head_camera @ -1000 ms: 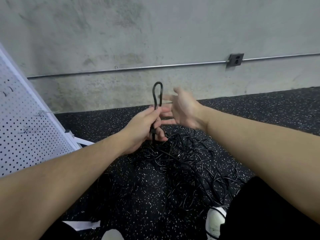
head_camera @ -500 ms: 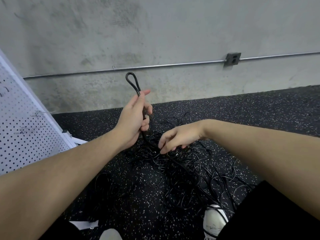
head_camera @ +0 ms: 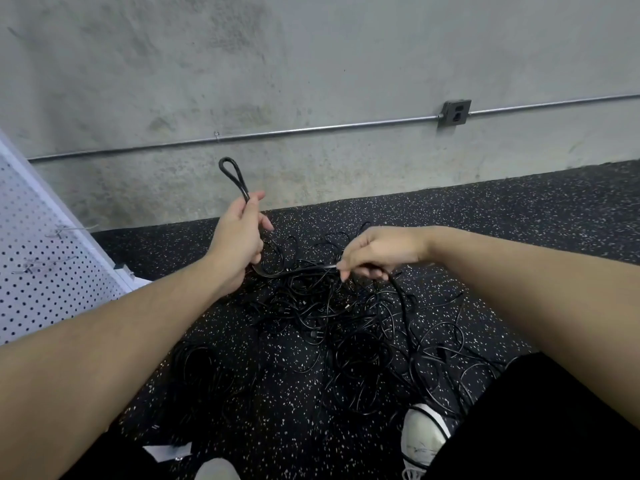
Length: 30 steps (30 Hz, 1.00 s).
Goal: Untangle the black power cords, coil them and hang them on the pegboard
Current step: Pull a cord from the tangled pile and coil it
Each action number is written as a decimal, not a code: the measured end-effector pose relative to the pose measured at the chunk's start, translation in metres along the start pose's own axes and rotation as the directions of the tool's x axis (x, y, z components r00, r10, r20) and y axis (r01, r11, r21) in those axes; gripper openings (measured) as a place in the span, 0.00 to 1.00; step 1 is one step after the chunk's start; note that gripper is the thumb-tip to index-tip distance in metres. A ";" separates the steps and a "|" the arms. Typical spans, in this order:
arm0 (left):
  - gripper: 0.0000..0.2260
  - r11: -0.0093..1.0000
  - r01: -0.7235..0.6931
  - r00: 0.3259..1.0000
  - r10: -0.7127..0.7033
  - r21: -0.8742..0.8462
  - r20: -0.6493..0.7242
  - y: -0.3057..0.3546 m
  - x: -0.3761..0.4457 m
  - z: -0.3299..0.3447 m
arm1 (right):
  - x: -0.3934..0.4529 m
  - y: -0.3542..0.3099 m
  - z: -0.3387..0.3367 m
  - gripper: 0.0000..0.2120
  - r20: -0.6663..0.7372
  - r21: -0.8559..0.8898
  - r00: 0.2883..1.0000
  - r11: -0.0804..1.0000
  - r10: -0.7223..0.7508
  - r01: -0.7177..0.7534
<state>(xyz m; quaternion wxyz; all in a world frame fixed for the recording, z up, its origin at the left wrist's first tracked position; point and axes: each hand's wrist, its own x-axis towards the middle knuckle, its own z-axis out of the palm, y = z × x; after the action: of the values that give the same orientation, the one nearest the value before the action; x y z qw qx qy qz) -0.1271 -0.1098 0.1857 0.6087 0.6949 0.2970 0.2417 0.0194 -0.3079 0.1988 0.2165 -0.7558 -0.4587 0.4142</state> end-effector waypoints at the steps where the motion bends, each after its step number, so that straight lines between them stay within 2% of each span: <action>1: 0.15 1.000 0.013 1.000 -0.014 0.018 0.018 -0.001 0.000 0.000 | -0.002 -0.001 -0.002 0.12 -0.058 0.041 0.998 0.999 -0.031 0.034; 4: 0.14 0.993 -0.012 0.990 -0.005 0.115 0.144 0.000 -0.009 0.009 | -0.003 -0.008 -0.003 0.11 -0.297 0.087 0.950 0.988 -0.099 0.130; 8: 0.13 0.981 -0.088 0.940 0.026 0.170 0.339 0.005 -0.025 0.024 | 0.001 -0.015 0.002 0.15 -0.457 0.047 0.883 0.989 -0.104 0.140; 11: 0.14 0.975 -0.125 0.921 0.045 0.185 0.387 0.013 -0.030 0.032 | 0.001 -0.018 -0.002 0.22 -0.573 0.178 0.817 0.962 -0.069 0.205; 13: 0.17 0.935 -0.190 0.921 0.065 0.298 0.384 0.010 -0.030 0.037 | 0.000 -0.023 -0.002 0.24 -0.557 0.223 0.828 0.950 -0.062 0.221; 15: 0.12 0.899 -0.204 0.930 0.054 0.387 0.365 0.004 -0.029 0.041 | -0.003 -0.026 -0.001 0.21 -0.462 0.287 0.880 0.921 -0.108 0.263; 16: 0.09 0.899 -0.189 0.932 0.039 0.394 0.360 0.002 -0.028 0.042 | -0.004 -0.026 -0.001 0.19 -0.405 0.346 0.905 0.893 -0.133 0.287; 18: 0.11 0.923 -0.148 0.938 0.017 0.355 0.347 0.003 -0.027 0.040 | -0.006 -0.024 -0.005 0.14 -0.363 0.449 0.919 0.834 -0.157 0.320; 20: 0.11 0.933 -0.144 0.942 0.027 0.329 0.336 0.005 -0.025 0.038 | -0.008 -0.020 -0.009 0.09 -0.449 0.453 0.886 0.826 -0.114 0.336; 22: 0.10 0.923 -0.177 0.930 0.044 0.341 0.365 0.006 -0.025 0.036 | -0.011 -0.016 -0.010 0.09 -0.572 0.362 0.818 0.876 -0.061 0.318; 25: 0.10 0.942 -0.123 0.895 -0.030 0.311 0.445 0.005 -0.029 0.038 | -0.009 -0.013 -0.011 0.19 -0.721 0.218 0.693 0.949 0.001 0.226; 26: 0.11 0.959 -0.074 0.880 -0.066 0.273 0.471 0.005 -0.031 0.039 | -0.008 -0.014 -0.012 0.22 -0.736 0.204 0.677 0.957 0.011 0.207; 28: 0.11 0.974 -0.024 0.867 -0.091 0.223 0.491 0.006 -0.033 0.040 | -0.006 -0.016 -0.014 0.19 -0.694 0.260 0.720 0.932 0.000 0.251; 30: 0.12 0.977 -0.017 0.878 -0.087 0.213 0.470 0.005 -0.032 0.037 | -0.005 -0.017 -0.016 0.12 -0.625 0.378 0.780 0.859 -0.037 0.344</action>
<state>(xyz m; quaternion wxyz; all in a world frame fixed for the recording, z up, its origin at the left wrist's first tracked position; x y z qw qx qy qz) -0.1229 -0.1587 0.1857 0.5903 0.7878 0.1747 0.0193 0.0227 -0.3030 0.2214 0.5692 -0.7185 -0.3280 0.2285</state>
